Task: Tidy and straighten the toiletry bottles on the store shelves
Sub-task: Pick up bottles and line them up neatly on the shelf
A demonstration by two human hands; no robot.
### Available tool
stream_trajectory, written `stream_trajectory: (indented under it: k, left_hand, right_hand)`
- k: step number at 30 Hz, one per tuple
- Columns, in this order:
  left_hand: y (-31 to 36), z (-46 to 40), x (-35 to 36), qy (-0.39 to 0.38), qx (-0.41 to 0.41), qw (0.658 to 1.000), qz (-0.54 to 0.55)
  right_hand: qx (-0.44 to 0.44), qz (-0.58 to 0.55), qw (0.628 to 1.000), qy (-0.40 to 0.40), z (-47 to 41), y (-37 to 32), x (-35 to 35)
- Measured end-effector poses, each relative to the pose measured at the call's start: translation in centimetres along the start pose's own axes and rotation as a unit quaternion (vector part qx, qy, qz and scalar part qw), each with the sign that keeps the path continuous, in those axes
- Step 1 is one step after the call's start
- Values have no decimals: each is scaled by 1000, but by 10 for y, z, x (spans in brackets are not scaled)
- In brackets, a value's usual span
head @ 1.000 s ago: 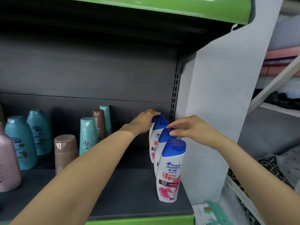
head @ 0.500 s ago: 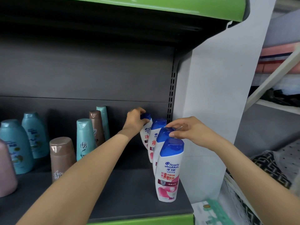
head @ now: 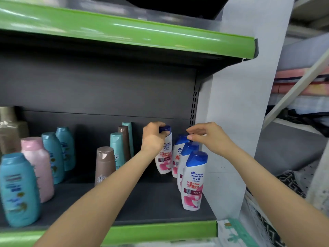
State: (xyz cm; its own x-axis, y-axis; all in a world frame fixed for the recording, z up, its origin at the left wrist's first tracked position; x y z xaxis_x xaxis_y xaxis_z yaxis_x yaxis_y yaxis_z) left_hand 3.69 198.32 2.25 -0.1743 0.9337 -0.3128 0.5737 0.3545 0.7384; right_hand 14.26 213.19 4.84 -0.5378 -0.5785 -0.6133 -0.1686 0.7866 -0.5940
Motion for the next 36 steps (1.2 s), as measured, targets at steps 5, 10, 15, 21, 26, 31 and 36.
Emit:
stream_trajectory:
  k: [5,10,15,21,26,31,36]
  left_hand:
    - [35,37,-59,5,108,994,18]
    - [46,72,-107,-60,102,990,72]
    - [41,102,-146,-120,60,981,138]
    - [27,137,-177,-165,15,957,239]
    - [1,176,-189,-273,-30,934,230]
    - [-13,192,-208,-322,-54,915,238]
    - [-20,203,-218,-389,-97,883,244]
  right_hand:
    - [-17,-7,1000,-14,34,-44,14]
    - [2,-59,997,-41,77,-78,42]
    - [65,-204,975,-61,124,-102,62]
    - [101,-278,955,-28,164,-126,75]
    - [158,-352,923,9,193,-132,89]
    - [161,-390,905,48,206,-142,93]
    - [168,-435,883,56,214,-145,93]
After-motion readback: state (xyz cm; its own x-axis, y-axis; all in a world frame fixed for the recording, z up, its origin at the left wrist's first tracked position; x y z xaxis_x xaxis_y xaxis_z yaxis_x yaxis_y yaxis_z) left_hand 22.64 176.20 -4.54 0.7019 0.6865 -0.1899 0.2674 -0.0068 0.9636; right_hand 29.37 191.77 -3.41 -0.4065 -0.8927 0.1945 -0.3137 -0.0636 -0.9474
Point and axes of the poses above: each hand's wrist, its own z-axis away from the middle knuckle, its own x-axis out of the palm, y = z × x, the point moved 4 cm from there along -z, towards the middle knuckle, and after that the axes turned 6 degrees about y, right-handed, at the moved point
